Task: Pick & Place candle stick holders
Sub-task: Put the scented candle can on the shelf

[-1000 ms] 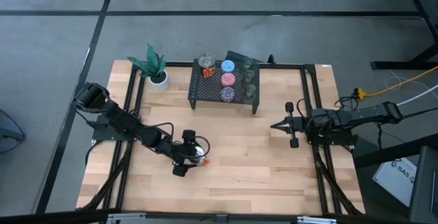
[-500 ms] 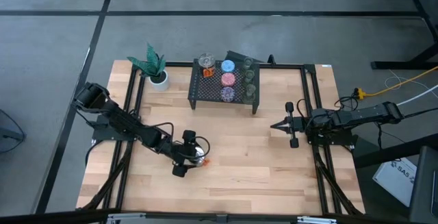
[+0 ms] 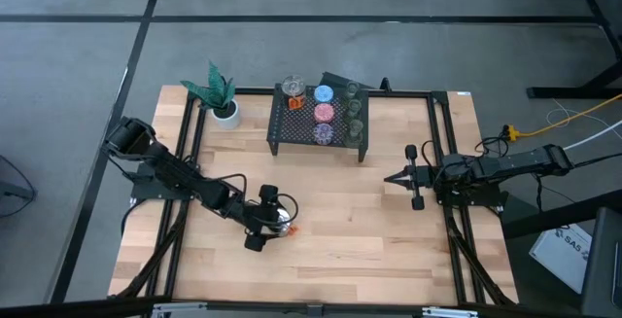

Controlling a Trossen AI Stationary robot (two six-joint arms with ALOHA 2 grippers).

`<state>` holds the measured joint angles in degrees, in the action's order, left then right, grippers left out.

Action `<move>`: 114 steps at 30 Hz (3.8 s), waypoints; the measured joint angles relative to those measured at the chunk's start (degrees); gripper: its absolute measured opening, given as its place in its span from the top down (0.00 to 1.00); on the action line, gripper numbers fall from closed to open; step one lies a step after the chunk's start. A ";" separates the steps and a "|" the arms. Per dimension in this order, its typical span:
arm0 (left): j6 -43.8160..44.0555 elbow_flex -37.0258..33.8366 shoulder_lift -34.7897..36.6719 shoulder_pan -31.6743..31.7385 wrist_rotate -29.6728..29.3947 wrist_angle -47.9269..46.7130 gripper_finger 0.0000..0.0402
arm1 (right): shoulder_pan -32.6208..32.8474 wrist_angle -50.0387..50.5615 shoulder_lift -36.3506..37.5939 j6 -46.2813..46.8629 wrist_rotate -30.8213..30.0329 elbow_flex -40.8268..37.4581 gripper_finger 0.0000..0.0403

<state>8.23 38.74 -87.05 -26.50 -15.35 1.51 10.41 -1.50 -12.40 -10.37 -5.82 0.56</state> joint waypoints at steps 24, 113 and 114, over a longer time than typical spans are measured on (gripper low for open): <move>0.11 0.00 -0.04 -0.02 0.02 1.02 0.03 | 0.01 0.00 -0.02 0.00 0.02 0.00 0.99; 7.50 36.68 -3.26 -16.89 -4.33 -48.47 1.00 | 0.01 0.00 -0.01 0.00 0.02 0.01 0.99; 7.61 36.68 -3.99 -17.11 -4.33 -48.49 1.00 | 0.00 0.00 0.00 0.00 0.00 0.02 0.99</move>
<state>15.83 75.42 -91.04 -43.61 -19.68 -46.98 10.41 -1.50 -12.40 -10.37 -5.82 0.57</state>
